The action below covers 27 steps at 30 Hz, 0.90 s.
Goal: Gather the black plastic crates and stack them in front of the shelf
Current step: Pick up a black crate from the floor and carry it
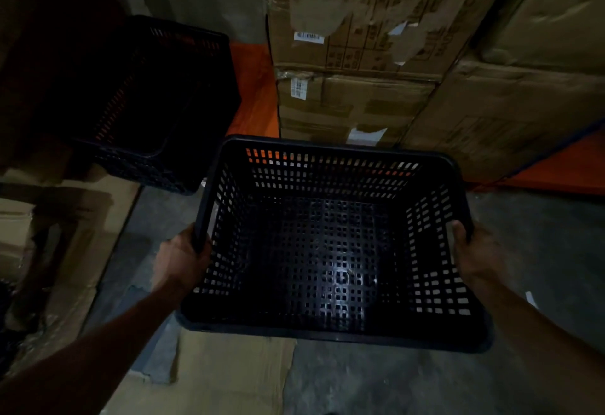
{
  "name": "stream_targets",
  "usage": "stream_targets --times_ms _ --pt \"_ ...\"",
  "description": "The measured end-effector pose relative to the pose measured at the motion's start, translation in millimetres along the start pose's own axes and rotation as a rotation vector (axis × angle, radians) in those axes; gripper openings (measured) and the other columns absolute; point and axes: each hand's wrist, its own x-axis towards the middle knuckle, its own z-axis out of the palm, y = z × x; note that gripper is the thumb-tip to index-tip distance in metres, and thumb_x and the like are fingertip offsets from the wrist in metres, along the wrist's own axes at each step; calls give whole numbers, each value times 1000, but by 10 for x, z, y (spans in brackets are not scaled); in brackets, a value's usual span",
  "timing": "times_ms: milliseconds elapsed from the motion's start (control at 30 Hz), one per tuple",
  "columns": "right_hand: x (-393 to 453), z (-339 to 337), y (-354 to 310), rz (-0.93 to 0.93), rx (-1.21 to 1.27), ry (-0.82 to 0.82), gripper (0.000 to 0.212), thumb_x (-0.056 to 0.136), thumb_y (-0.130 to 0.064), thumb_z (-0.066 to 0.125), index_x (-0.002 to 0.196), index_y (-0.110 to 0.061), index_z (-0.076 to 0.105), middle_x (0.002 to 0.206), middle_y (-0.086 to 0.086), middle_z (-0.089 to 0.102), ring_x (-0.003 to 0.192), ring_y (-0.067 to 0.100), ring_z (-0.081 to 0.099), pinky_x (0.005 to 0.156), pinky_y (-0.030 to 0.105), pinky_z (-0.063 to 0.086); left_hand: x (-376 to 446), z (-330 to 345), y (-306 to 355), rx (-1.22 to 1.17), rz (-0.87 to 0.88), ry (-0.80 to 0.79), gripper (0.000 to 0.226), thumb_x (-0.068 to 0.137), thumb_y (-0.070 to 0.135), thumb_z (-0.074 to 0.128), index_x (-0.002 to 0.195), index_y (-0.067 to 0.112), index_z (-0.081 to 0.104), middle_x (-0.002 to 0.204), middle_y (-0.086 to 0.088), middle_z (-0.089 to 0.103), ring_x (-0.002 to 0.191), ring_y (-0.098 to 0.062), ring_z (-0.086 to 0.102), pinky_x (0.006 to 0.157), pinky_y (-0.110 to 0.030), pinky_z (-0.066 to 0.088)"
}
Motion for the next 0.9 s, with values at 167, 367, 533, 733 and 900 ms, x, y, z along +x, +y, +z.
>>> stream_targets --times_ms 167,367,533,733,900 --pt "-60 -44 -109 60 13 -7 61 96 -53 33 115 -1 60 102 32 65 91 49 63 78 49 50 -11 25 -56 2 -36 16 30 90 35 53 112 17 62 93 -23 69 86 -42 65 65 -39 46" --pt "-88 -9 -107 51 9 -48 68 95 -55 27 123 1 53 112 35 62 102 51 59 86 50 46 17 43 -67 31 -37 2 30 90 31 54 115 16 59 94 -23 68 86 -43 64 64 -38 42" --pt "-181 -37 -204 61 -48 23 72 94 -58 20 126 2 43 107 39 60 93 54 60 80 49 46 -70 55 1 181 -57 43 38 91 34 51 123 13 53 99 -27 67 92 -46 63 69 -42 42" --pt "-251 -41 -162 -40 -124 -15 55 92 -33 51 136 -6 30 126 32 48 105 52 54 82 52 46 -92 82 -7 280 -73 43 45 91 40 47 125 11 40 105 -27 66 96 -46 62 74 -45 42" --pt "-419 -60 -245 -115 -378 -70 86 86 -54 53 153 -25 8 145 25 28 130 46 32 102 59 28 -88 -61 23 195 -82 -53 59 85 54 55 126 17 33 123 -22 60 106 -44 61 76 -45 40"
